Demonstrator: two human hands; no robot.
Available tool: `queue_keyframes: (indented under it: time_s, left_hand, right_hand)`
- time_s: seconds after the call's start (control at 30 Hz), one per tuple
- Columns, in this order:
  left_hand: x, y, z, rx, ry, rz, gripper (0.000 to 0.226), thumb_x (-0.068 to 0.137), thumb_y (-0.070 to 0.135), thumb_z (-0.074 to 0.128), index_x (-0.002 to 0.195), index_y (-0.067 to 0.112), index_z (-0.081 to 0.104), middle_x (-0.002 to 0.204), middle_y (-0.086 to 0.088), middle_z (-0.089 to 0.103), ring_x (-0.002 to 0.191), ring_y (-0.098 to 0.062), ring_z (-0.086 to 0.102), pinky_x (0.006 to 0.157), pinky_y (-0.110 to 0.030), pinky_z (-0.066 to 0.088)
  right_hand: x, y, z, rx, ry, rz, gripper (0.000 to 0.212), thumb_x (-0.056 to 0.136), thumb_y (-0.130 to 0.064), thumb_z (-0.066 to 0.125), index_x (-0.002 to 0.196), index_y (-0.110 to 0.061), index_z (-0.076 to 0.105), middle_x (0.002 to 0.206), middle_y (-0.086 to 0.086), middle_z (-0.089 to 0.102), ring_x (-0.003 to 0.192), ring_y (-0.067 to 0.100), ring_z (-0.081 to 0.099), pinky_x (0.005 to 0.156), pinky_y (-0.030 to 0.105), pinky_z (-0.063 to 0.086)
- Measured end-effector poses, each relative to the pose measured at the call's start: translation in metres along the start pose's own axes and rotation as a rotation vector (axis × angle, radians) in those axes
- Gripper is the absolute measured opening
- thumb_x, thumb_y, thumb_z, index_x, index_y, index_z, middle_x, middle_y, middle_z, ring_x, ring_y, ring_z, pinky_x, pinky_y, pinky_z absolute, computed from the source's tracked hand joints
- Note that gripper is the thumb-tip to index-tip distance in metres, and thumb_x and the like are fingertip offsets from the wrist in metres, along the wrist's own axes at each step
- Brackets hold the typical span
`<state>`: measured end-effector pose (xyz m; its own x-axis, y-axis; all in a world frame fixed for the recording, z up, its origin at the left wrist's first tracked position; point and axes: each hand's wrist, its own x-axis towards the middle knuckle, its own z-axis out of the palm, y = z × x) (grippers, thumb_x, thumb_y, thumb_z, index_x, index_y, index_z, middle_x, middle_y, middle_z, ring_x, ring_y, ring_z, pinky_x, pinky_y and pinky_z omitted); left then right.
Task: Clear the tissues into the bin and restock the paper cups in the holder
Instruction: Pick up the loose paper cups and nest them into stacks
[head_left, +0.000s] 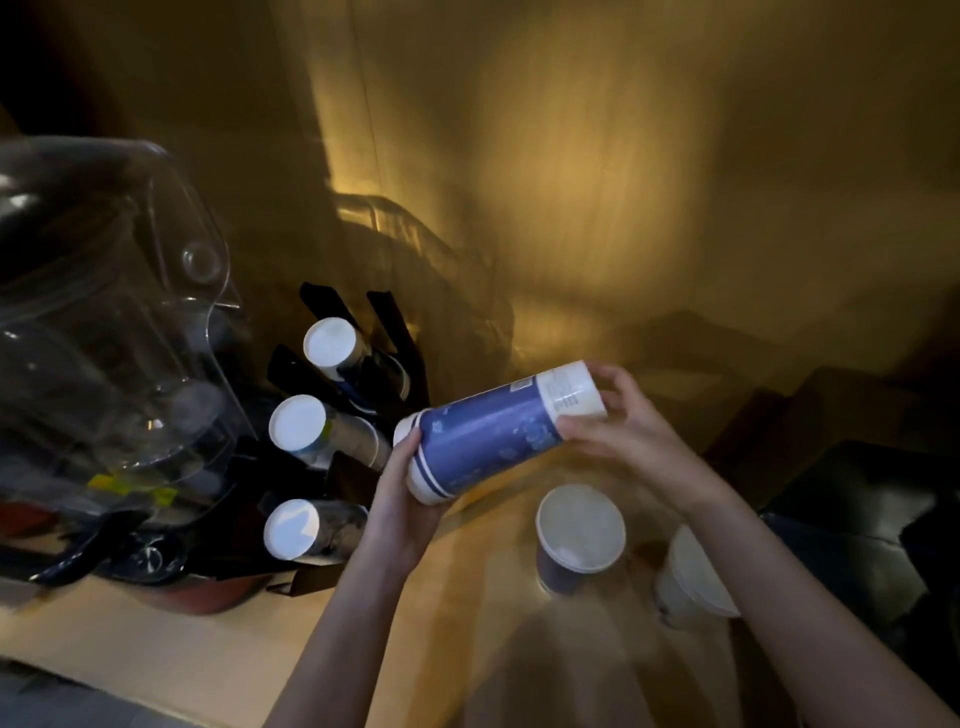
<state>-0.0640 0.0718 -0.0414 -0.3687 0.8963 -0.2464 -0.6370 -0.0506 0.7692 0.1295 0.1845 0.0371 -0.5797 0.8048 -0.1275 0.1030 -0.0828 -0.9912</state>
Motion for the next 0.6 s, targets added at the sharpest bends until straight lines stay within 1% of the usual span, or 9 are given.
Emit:
queue_keyframes:
  time_s: [0.1,0.17,0.27,0.3,0.37,0.4,0.47,0.53,0.6]
  left_hand:
    - [-0.002,0.008,0.014,0.051,-0.051,0.022,0.07,0.067,0.034,0.07,0.131,0.02,0.044,0.113,-0.007,0.064,0.095,-0.02,0.065,0.069,-0.034,0.056]
    - [-0.006,0.008,0.02,0.14,-0.058,0.066,0.076,0.062,0.032,0.076,0.13,0.028,0.043,0.127,-0.009,0.055,0.109,-0.025,0.059,0.083,-0.041,0.053]
    - [-0.018,0.007,0.032,0.306,-0.027,0.154,0.071,0.056,0.031,0.078,0.12,0.044,0.049,0.132,-0.001,0.049,0.118,-0.024,0.052,0.097,-0.047,0.048]
    - [-0.022,0.006,0.036,0.371,-0.034,0.169,0.07,0.054,0.033,0.079,0.116,0.047,0.05,0.131,0.001,0.049,0.118,-0.022,0.051,0.095,-0.045,0.049]
    - [-0.03,0.003,0.044,0.462,-0.065,0.194,0.07,0.048,0.035,0.08,0.111,0.05,0.053,0.13,0.002,0.049,0.116,-0.018,0.05,0.084,-0.036,0.052]
    - [-0.034,0.002,0.048,0.479,-0.087,0.195,0.072,0.046,0.035,0.08,0.111,0.049,0.054,0.129,0.002,0.05,0.115,-0.017,0.051,0.078,-0.029,0.053]
    - [-0.04,-0.003,0.051,0.465,-0.109,0.177,0.074,0.045,0.03,0.081,0.114,0.044,0.056,0.125,0.002,0.053,0.112,-0.015,0.053,0.067,-0.019,0.053]
    - [-0.045,-0.005,0.05,0.428,-0.105,0.161,0.071,0.049,0.023,0.082,0.113,0.041,0.058,0.121,0.004,0.056,0.108,-0.012,0.056,0.064,-0.017,0.054]
    - [-0.05,-0.007,0.046,0.389,-0.104,0.141,0.07,0.047,0.024,0.082,0.111,0.041,0.059,0.121,0.003,0.058,0.109,-0.014,0.057,0.067,-0.02,0.054]
  right_hand:
    - [-0.006,-0.002,-0.016,-0.066,0.055,0.071,0.064,0.076,-0.012,0.071,0.128,-0.023,0.037,0.117,0.006,0.058,0.095,0.009,0.06,0.073,0.019,0.054]
    - [-0.012,-0.002,-0.025,-0.307,0.076,0.061,0.082,0.069,-0.02,0.079,0.136,-0.022,0.032,0.132,0.008,0.05,0.111,0.014,0.054,0.088,0.026,0.05]
    - [-0.022,-0.005,-0.023,-0.753,0.077,-0.06,0.107,0.061,-0.033,0.083,0.144,-0.028,0.017,0.152,0.003,0.021,0.141,0.022,0.018,0.114,0.047,0.022]
    - [-0.026,-0.006,-0.017,-0.886,0.045,-0.126,0.108,0.061,-0.039,0.082,0.145,-0.03,0.014,0.155,0.0,0.017,0.143,0.02,0.009,0.117,0.048,0.013]
    - [-0.033,-0.005,-0.002,-1.075,-0.049,-0.229,0.108,0.063,-0.051,0.077,0.146,-0.032,0.011,0.156,-0.003,0.016,0.144,0.016,0.004,0.119,0.045,0.002]
    - [-0.035,0.0,0.005,-1.099,-0.096,-0.239,0.107,0.063,-0.053,0.075,0.146,-0.032,0.01,0.155,-0.003,0.019,0.144,0.016,0.008,0.119,0.044,0.002]
    - [-0.042,0.011,0.015,-1.018,-0.153,-0.198,0.105,0.063,-0.052,0.076,0.145,-0.032,0.012,0.15,-0.004,0.03,0.138,0.016,0.025,0.117,0.043,0.019]
    - [-0.047,0.022,0.02,-0.942,-0.147,-0.204,0.099,0.061,-0.05,0.077,0.141,-0.033,0.021,0.142,-0.006,0.041,0.126,0.012,0.039,0.107,0.039,0.037]
    - [-0.052,0.027,0.021,-0.949,-0.121,-0.265,0.092,0.06,-0.049,0.078,0.137,-0.032,0.03,0.135,-0.007,0.046,0.118,0.01,0.044,0.101,0.035,0.042]
